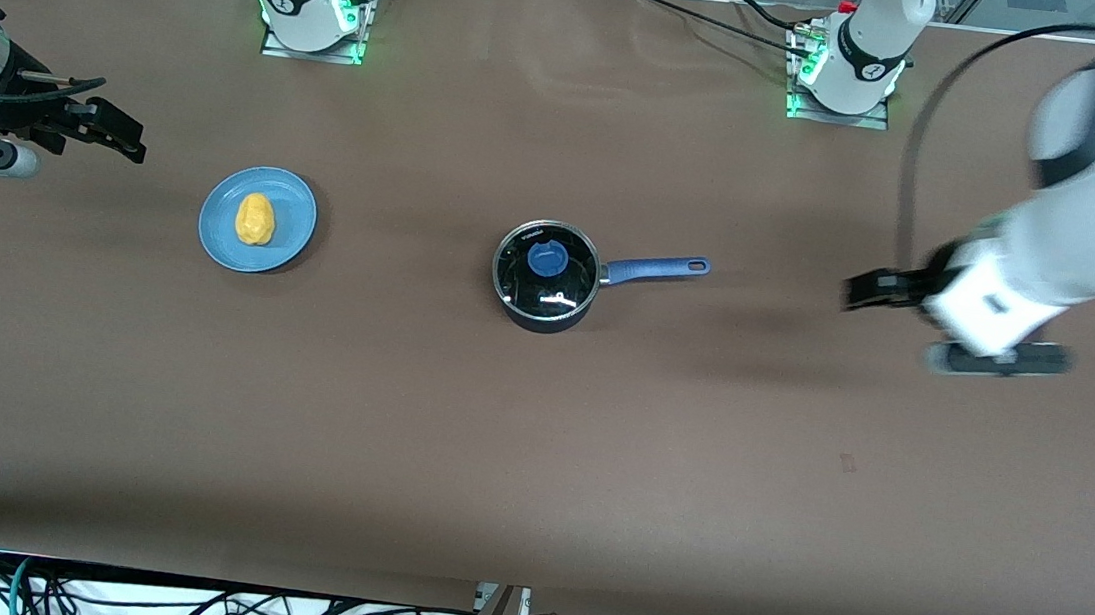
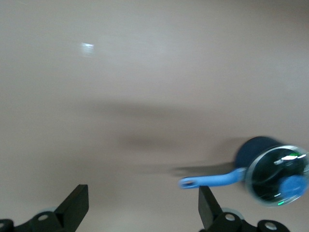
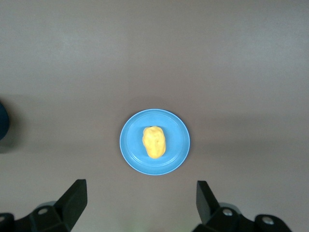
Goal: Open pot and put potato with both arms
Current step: 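Move the left gripper over the glass lid on the saucepan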
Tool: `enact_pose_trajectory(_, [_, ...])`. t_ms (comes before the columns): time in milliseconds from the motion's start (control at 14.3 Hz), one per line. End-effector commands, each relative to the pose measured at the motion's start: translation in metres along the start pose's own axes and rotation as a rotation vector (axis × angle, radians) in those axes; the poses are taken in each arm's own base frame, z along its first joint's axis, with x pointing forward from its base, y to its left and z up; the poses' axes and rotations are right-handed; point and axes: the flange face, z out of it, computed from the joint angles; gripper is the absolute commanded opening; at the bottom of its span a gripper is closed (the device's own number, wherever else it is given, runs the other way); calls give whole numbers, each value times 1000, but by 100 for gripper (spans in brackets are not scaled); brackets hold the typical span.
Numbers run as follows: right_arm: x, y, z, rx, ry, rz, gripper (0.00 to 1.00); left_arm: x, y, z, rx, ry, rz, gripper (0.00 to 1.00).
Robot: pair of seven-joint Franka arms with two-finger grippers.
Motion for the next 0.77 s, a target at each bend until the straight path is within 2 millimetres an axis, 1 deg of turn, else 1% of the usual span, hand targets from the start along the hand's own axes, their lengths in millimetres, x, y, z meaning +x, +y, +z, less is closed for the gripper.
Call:
enact_pose_trajectory(0, [-4,0,-5,17,-3,7,100,-13,85,49,-45,6,-56,100])
enact_pose_trajectory(140, [-4,0,-5,17,-5,7,100,-20,129,83,-78,21,-106,100])
enact_pose_trajectory(210, [-4,0,-5,17,-5,7,100,-31,157,102,-74,40,-111,100])
enact_pose_trajectory(350, [-4,0,-5,17,-5,7,100,-51,199,142,-33,79,-121,100])
enact_pose_trajectory(420, [-4,0,-5,17,-5,7,100,-62,217,158,-24,95,-135,100])
enact_pose_trajectory(559, [-4,0,-5,17,-5,7,100,-81,245,184,-25,122,-156,100])
enact_pose_trajectory(699, [-4,0,-5,17,-5,7,100,-100,267,208,-21,132,-154,100])
